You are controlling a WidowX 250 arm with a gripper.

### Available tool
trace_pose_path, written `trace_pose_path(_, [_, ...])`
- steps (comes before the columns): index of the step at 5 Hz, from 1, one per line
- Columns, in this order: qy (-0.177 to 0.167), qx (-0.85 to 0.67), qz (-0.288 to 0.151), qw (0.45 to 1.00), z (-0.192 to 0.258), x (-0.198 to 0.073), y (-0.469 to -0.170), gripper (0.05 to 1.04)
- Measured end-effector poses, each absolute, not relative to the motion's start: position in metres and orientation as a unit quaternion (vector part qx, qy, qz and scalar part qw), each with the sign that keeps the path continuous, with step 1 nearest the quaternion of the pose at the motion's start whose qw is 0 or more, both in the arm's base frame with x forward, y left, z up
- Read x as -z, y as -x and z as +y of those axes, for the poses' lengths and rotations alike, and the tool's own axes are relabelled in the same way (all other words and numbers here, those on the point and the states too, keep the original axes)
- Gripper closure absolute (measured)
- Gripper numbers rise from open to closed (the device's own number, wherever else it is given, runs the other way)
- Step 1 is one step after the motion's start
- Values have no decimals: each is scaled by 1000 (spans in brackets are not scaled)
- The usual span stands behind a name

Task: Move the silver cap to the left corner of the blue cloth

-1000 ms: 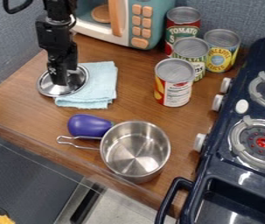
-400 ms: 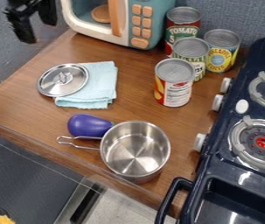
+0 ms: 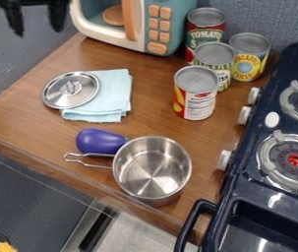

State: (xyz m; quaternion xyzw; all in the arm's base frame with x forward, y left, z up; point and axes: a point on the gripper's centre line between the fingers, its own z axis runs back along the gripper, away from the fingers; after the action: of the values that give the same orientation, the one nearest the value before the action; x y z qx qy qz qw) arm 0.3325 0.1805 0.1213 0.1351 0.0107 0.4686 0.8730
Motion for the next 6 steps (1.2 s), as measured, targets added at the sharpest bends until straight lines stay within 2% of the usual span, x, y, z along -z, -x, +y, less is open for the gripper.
trace_pose_path(1, [-101,-355,42,928,172,-106,-343,83])
trace_pose_path(2, [-55,-234,43,970,159,-91,-345,83])
trace_pose_path(3, [-42,-120,32,991,155,-81,-349,83])
trace_pose_path(4, [-56,-4,24,998,156,-80,-354,83])
trace_pose_path(6, [-70,41,18,997,157,-93,-362,83])
